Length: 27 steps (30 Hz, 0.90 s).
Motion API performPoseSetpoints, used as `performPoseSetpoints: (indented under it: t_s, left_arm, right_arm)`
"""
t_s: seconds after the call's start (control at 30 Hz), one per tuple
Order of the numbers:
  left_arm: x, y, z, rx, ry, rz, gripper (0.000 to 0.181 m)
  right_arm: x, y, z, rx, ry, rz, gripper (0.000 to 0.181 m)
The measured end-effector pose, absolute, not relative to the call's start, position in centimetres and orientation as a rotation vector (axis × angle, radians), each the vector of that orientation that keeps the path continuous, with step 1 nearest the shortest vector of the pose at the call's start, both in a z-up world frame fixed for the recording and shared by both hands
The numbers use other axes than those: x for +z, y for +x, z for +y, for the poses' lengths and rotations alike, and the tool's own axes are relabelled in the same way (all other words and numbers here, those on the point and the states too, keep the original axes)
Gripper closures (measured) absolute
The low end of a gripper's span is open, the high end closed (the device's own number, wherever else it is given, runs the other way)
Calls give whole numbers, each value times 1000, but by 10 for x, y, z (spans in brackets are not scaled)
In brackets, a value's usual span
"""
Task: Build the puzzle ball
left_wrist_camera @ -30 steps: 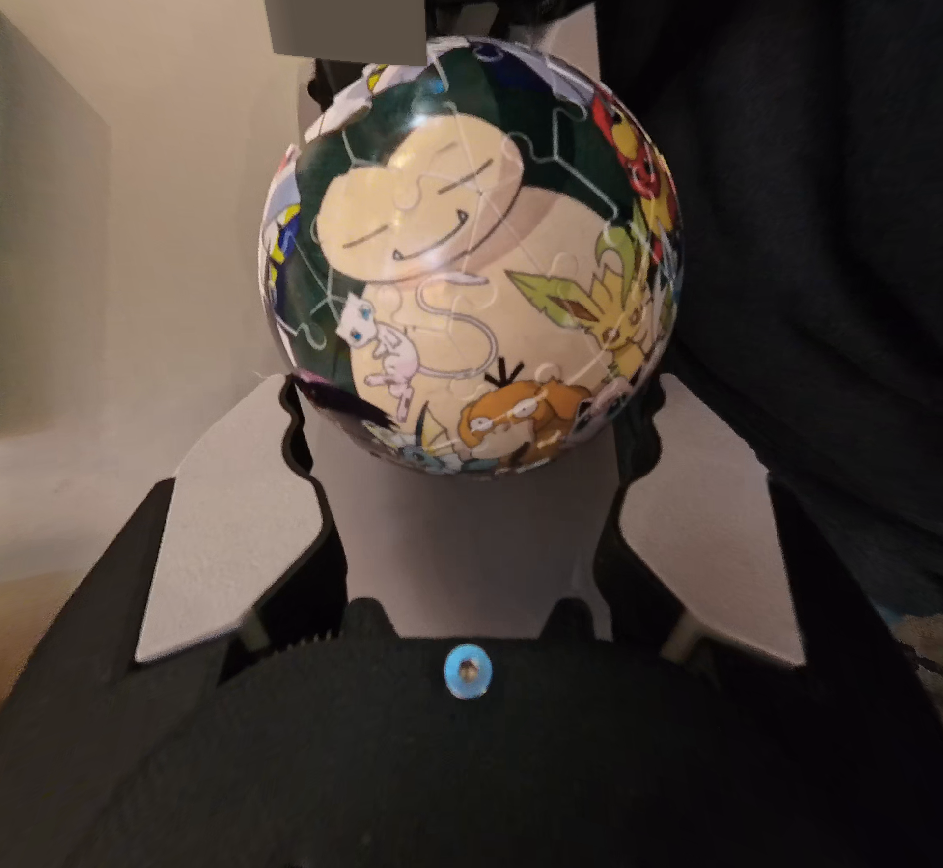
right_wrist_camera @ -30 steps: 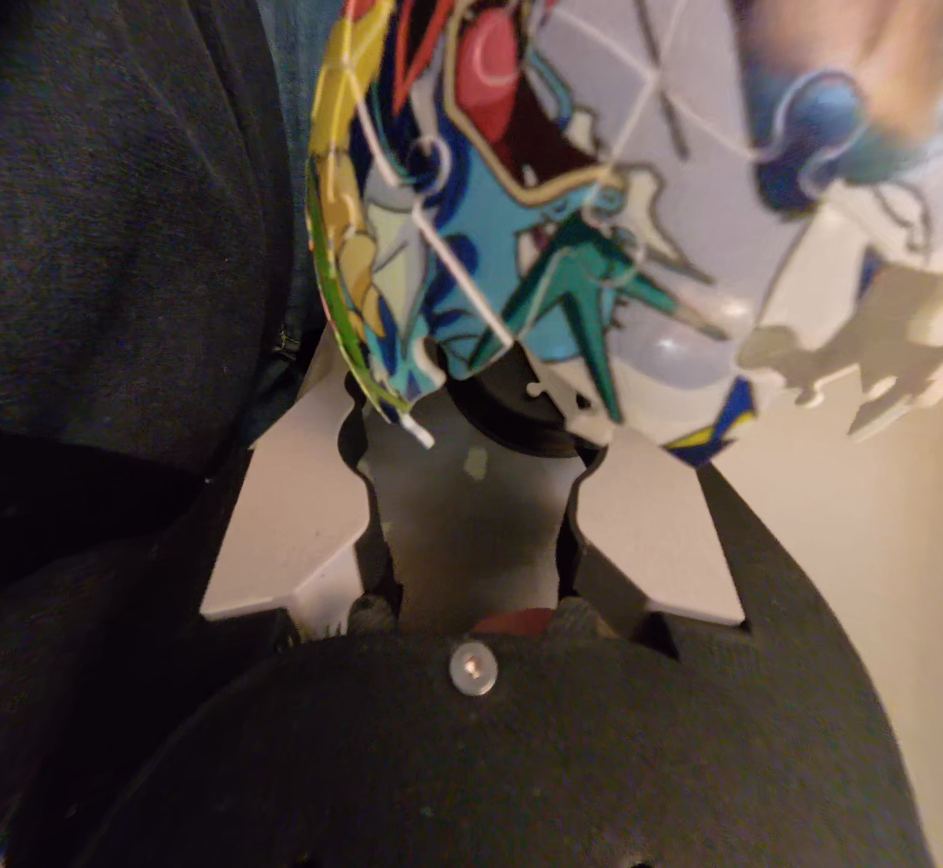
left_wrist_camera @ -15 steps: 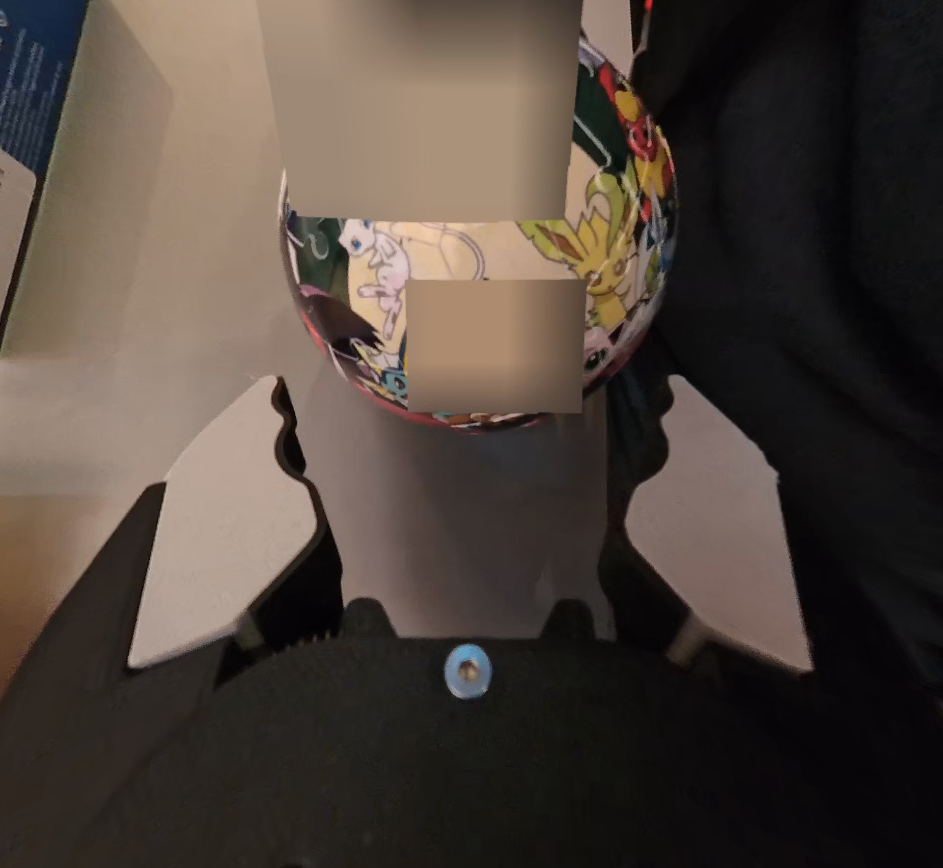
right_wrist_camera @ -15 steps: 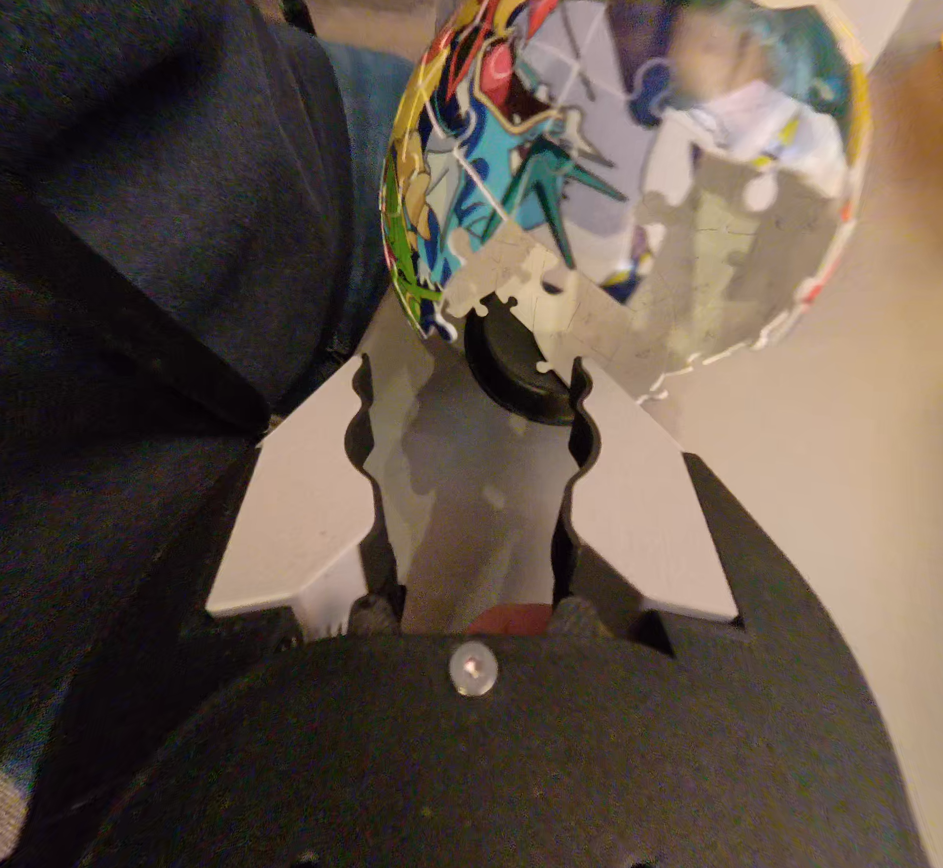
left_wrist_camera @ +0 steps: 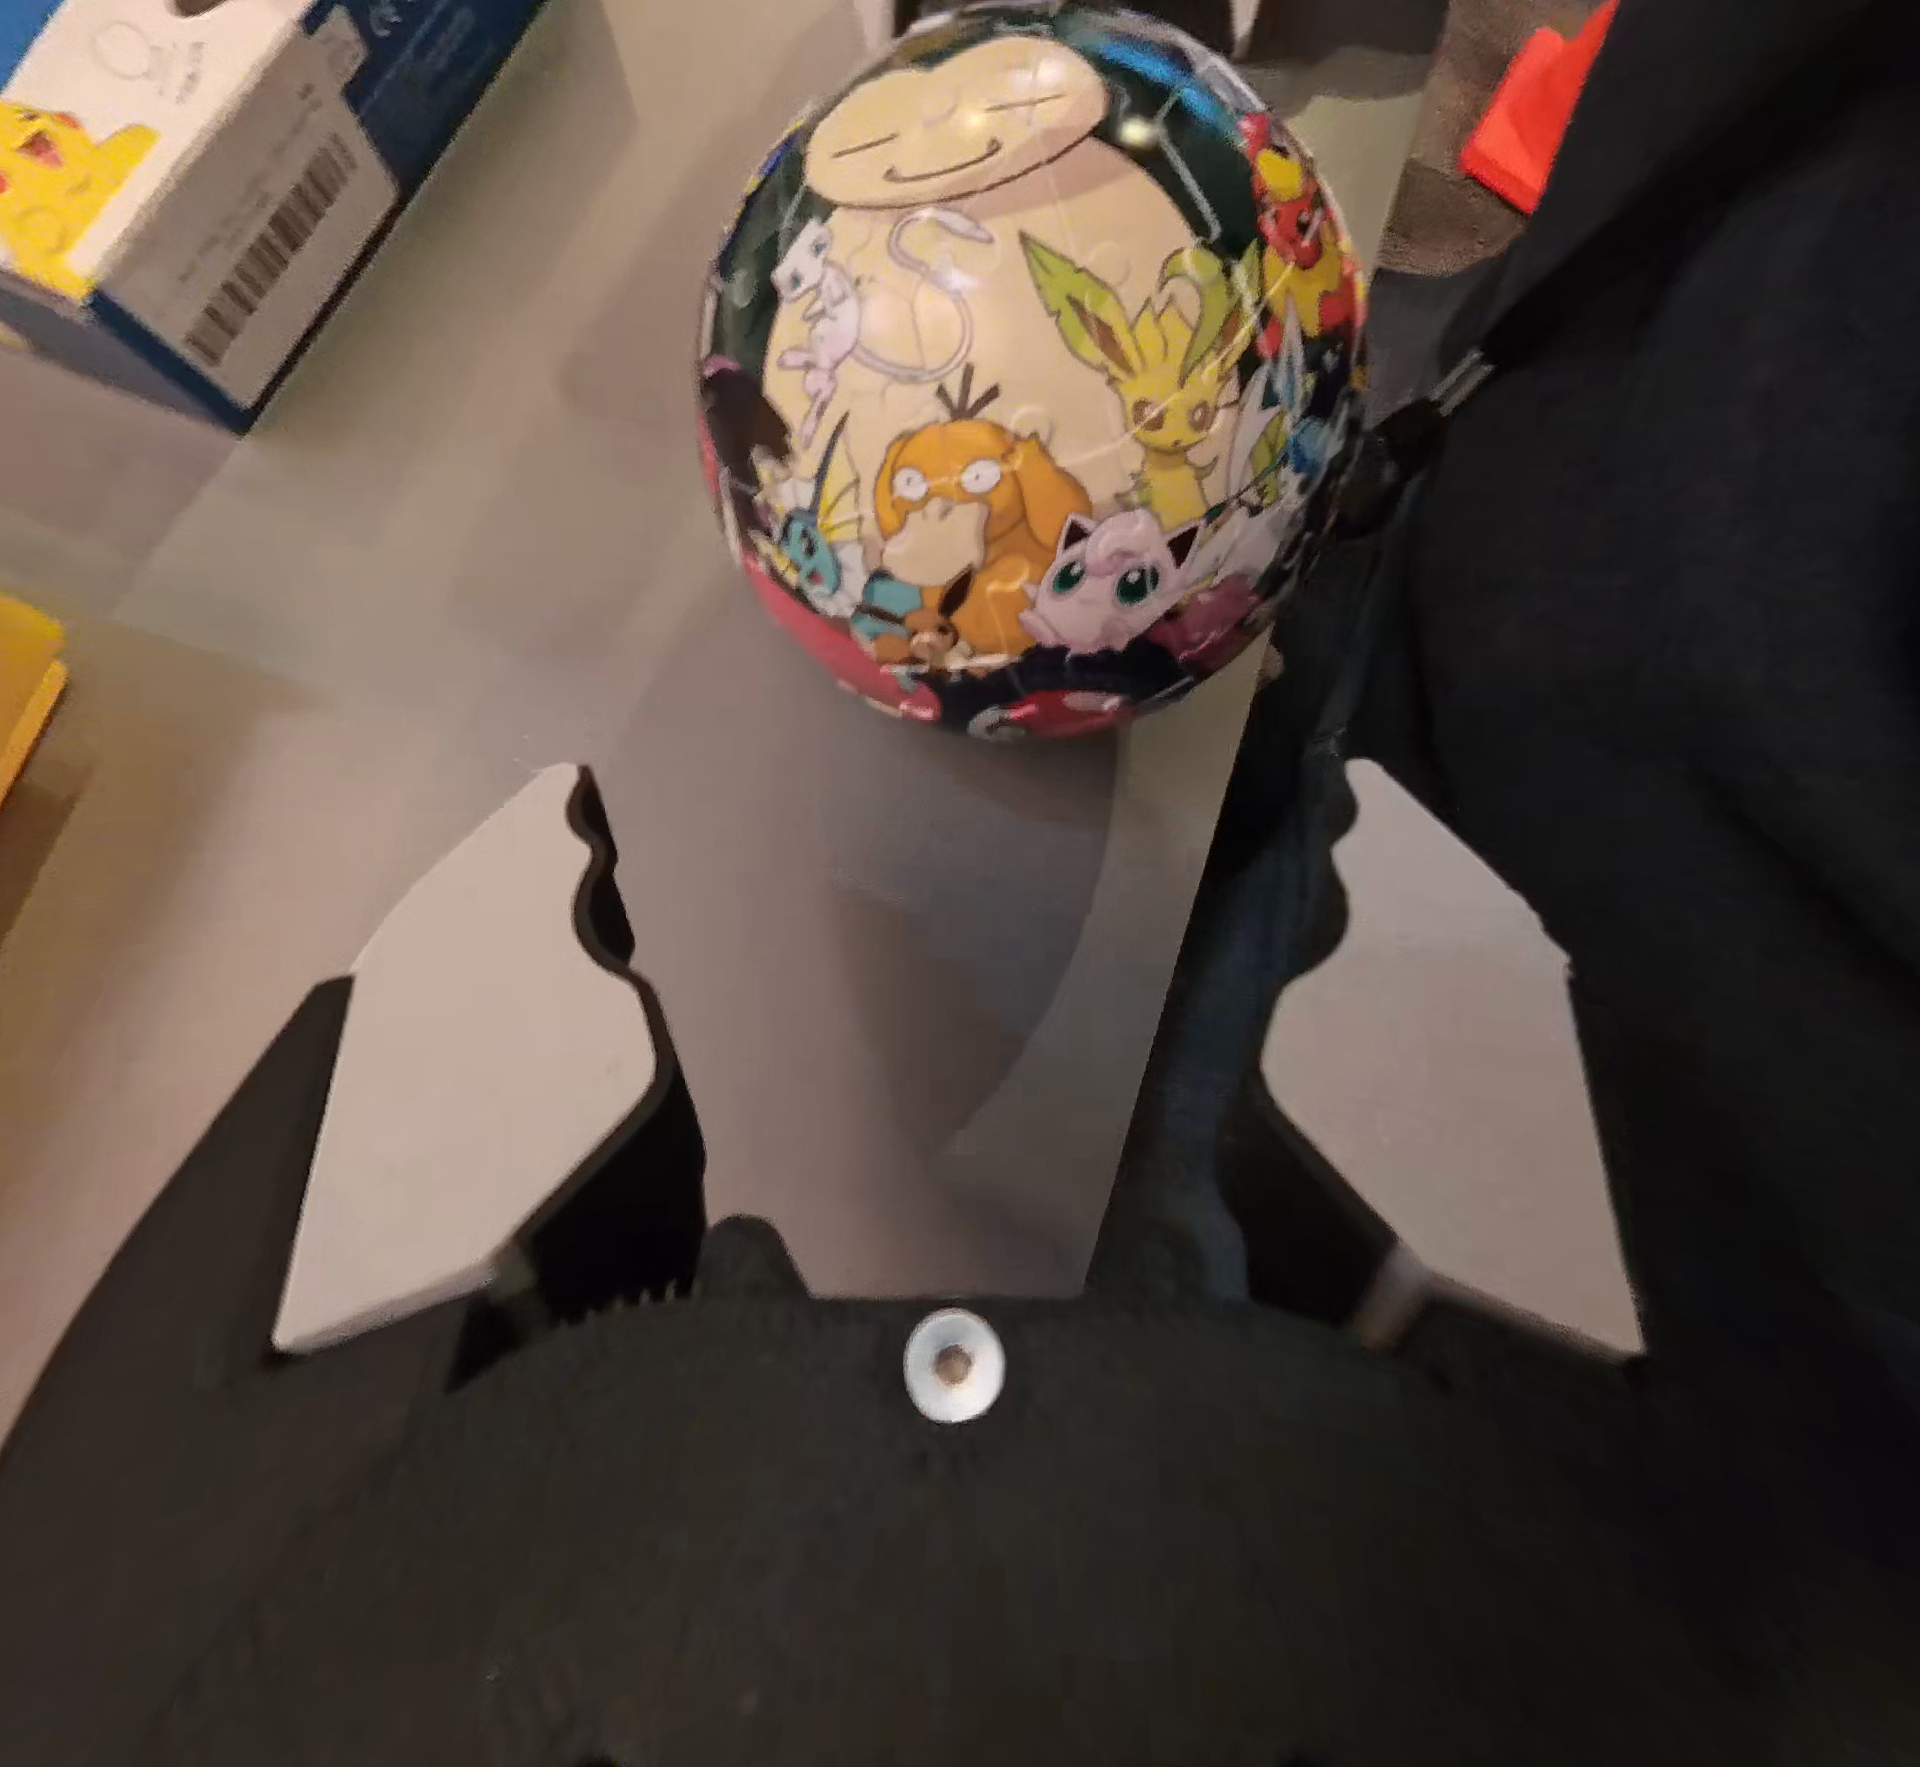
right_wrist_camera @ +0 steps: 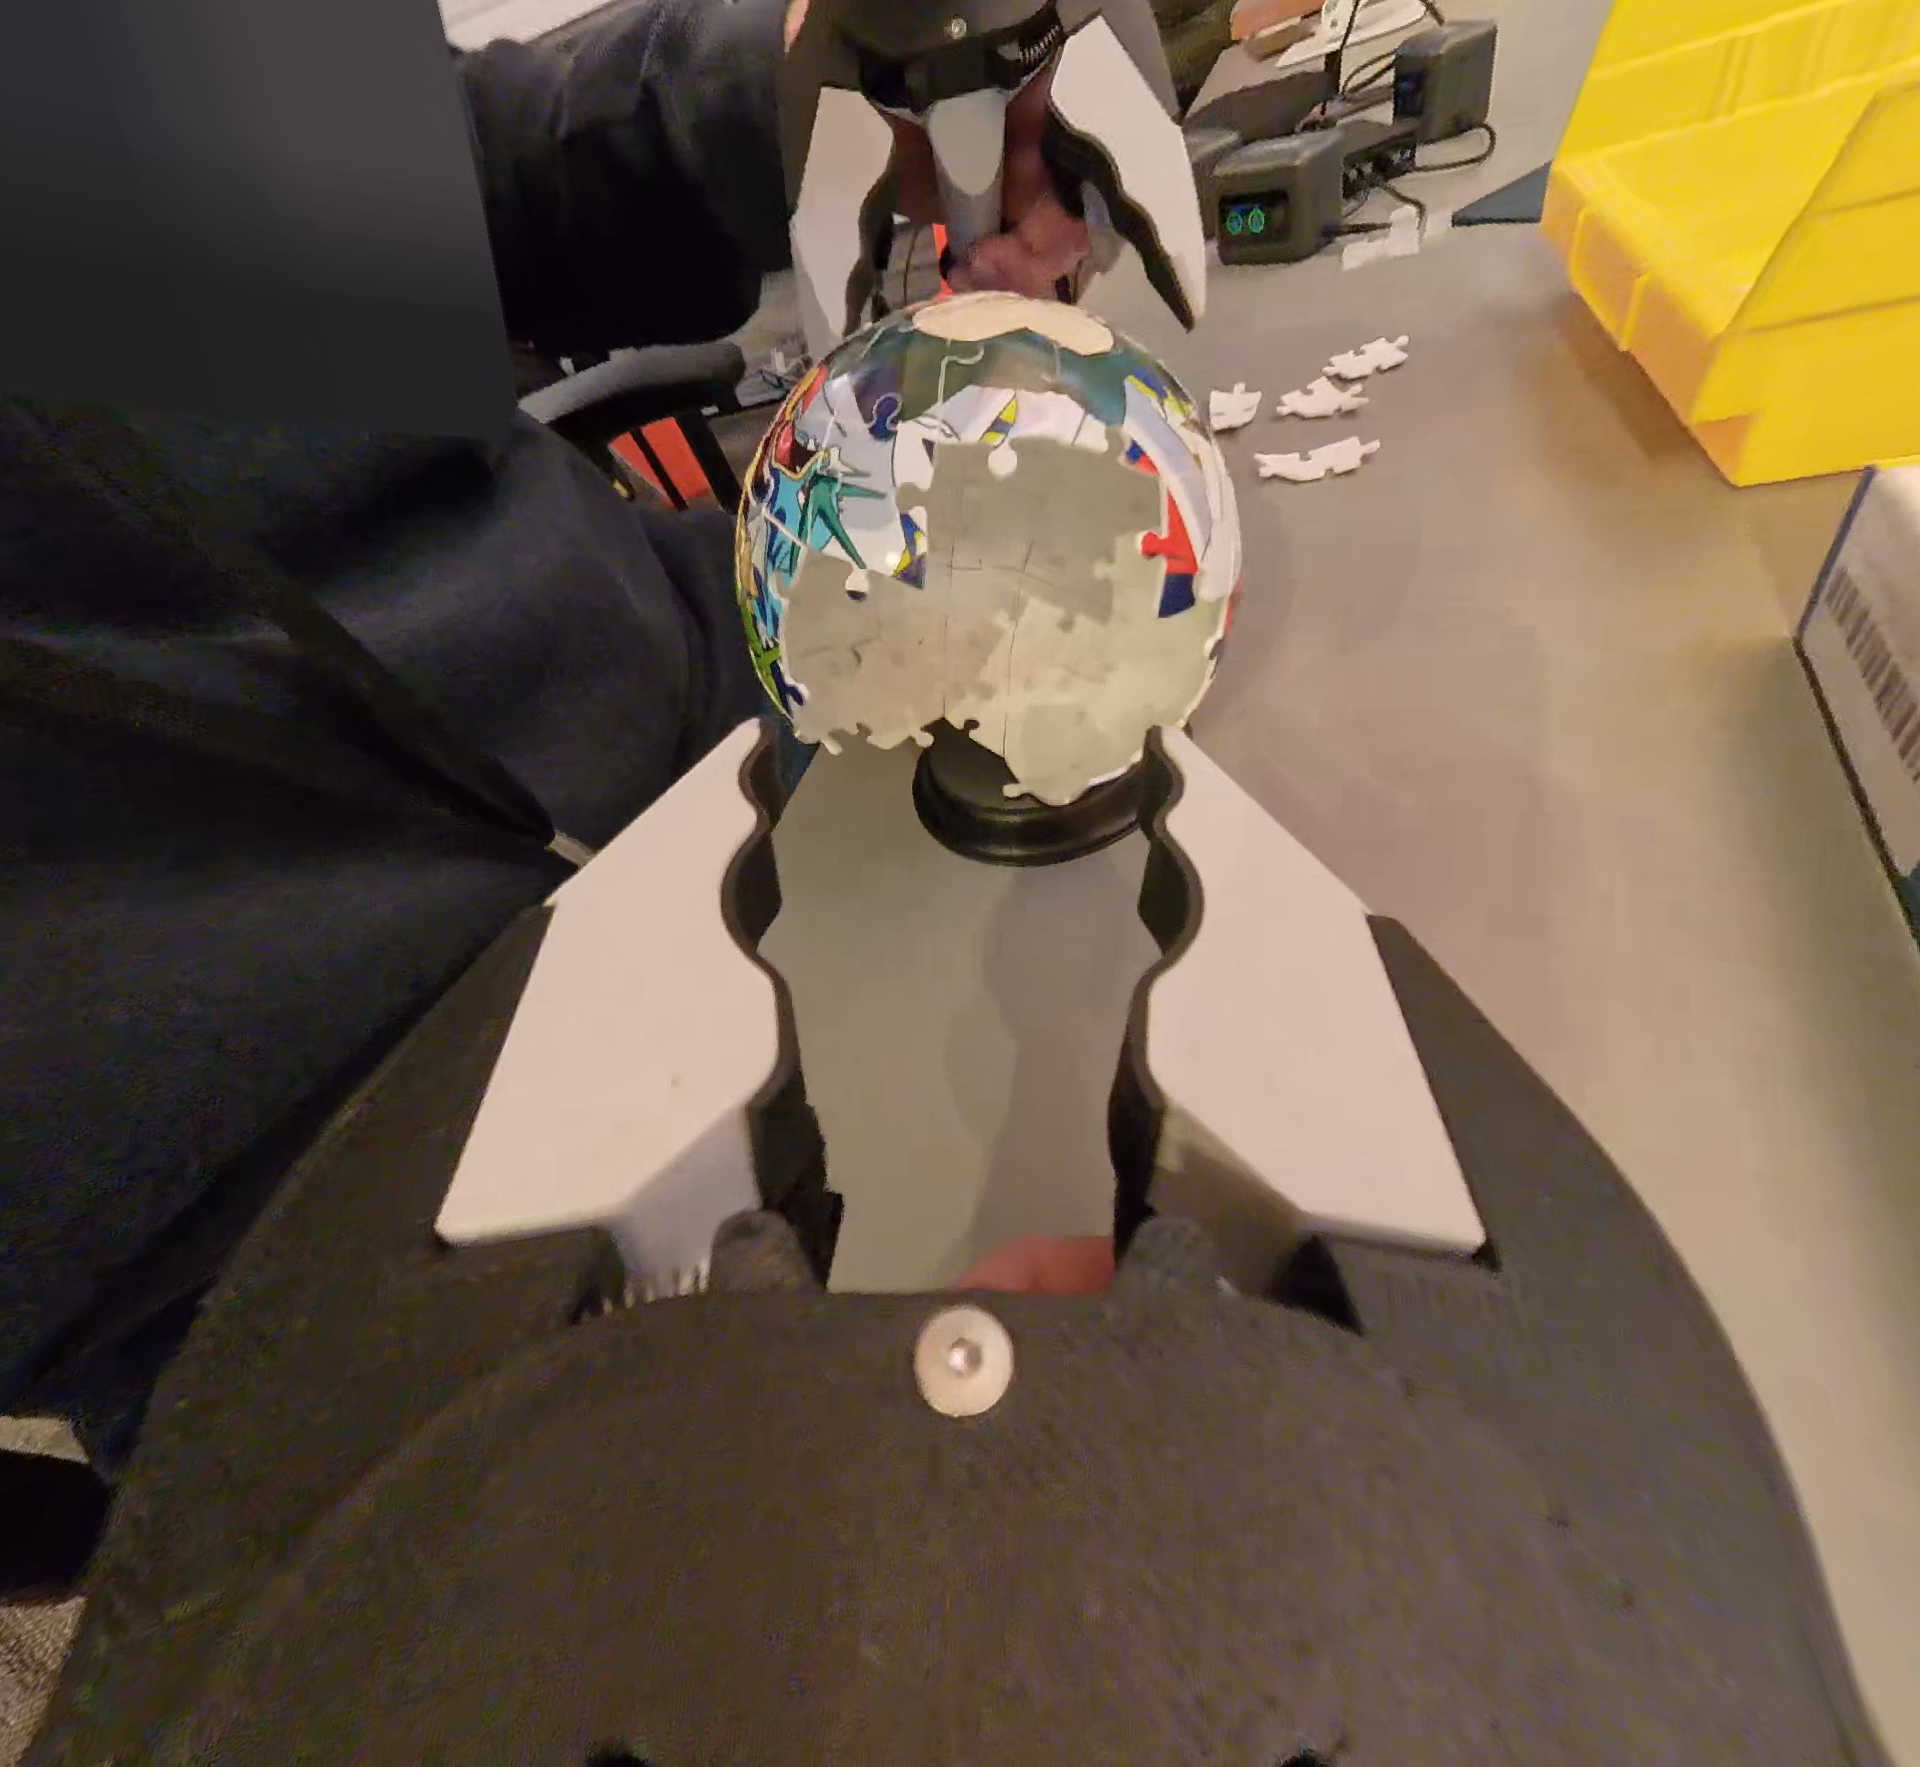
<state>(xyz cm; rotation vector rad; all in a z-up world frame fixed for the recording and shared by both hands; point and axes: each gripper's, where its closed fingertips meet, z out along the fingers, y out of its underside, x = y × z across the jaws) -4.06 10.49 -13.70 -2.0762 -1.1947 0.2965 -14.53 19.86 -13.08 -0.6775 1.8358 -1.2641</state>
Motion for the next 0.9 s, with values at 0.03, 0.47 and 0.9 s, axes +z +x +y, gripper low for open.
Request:
performPoseSetpoints:
  t_s: [0.03,0.47,0.9]
  left_arm:
    - [-136,-37,100,319,-2070,-1223,61]
    - [-151,9,-9,668,-2045,-1610,125]
    - [-193,-28,-37,591,-2241,-1518,120]
  right_arm:
    - [-130,-147,199,-1272,-677,1830,114]
    - [-117,-165,196,-1317,-582,1747,120]
    - [-115,-167,197,-1295,-572,1727,121]
